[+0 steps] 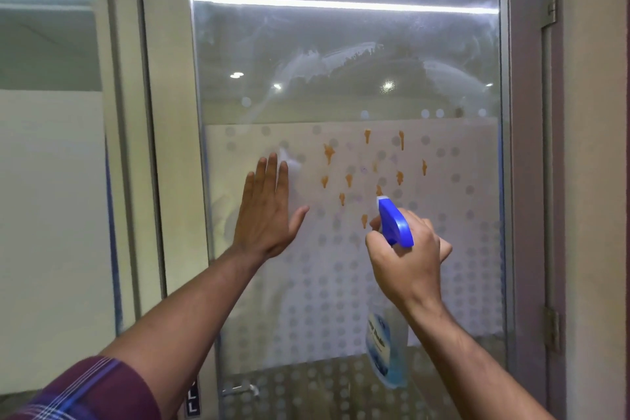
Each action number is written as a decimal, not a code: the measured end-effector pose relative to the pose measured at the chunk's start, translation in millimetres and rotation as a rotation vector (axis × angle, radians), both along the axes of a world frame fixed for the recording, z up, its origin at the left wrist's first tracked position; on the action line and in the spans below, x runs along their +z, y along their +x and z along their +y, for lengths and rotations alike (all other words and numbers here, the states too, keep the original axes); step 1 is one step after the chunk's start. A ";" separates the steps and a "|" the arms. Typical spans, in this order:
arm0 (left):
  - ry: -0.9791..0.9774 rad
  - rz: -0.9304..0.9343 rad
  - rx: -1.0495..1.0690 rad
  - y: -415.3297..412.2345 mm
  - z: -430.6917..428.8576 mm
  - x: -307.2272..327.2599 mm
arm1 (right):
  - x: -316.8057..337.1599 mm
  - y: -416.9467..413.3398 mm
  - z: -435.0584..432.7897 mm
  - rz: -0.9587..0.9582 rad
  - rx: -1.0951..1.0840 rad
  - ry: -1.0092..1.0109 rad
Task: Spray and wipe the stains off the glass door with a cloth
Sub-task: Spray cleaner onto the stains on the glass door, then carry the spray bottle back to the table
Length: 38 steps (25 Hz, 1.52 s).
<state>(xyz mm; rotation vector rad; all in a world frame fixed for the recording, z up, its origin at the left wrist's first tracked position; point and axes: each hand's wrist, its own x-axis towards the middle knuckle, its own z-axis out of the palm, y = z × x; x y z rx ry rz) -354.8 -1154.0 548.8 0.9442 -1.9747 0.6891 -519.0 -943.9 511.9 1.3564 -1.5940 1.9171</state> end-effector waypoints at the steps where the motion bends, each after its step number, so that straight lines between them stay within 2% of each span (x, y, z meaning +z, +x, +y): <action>1: 0.027 0.006 -0.011 1.9 12.4 -5.8 | 0.1 0.7 5.2 -0.002 0.019 0.004; 6: 0.304 0.066 -0.108 -3.2 91.6 -50.0 | -12.8 -2.4 42.6 0.020 0.189 0.020; 9: 0.507 0.188 -0.180 -6.3 148.9 -86.0 | -25.8 -7.5 65.0 0.032 0.350 0.065; 14: 0.881 0.466 -0.521 6.4 252.8 -136.6 | -61.1 -9.9 96.8 -0.022 0.688 0.238; 17: 1.027 0.528 -0.627 21.2 311.0 -159.3 | -84.4 -0.3 115.6 -0.085 0.902 0.324; 20: 1.005 0.533 -0.524 35.2 363.3 -189.5 | -105.9 18.2 140.0 -0.121 1.138 0.390; 27: 0.941 0.739 -0.179 81.1 480.1 -263.6 | -162.1 92.6 202.8 -0.096 1.561 0.546; 30: 0.922 0.850 -0.001 109.2 537.5 -295.1 | -193.9 131.0 235.3 -0.076 1.682 0.623; 38: 0.803 1.167 0.485 202.1 698.6 -357.8 | -275.8 246.5 335.0 0.187 1.845 0.823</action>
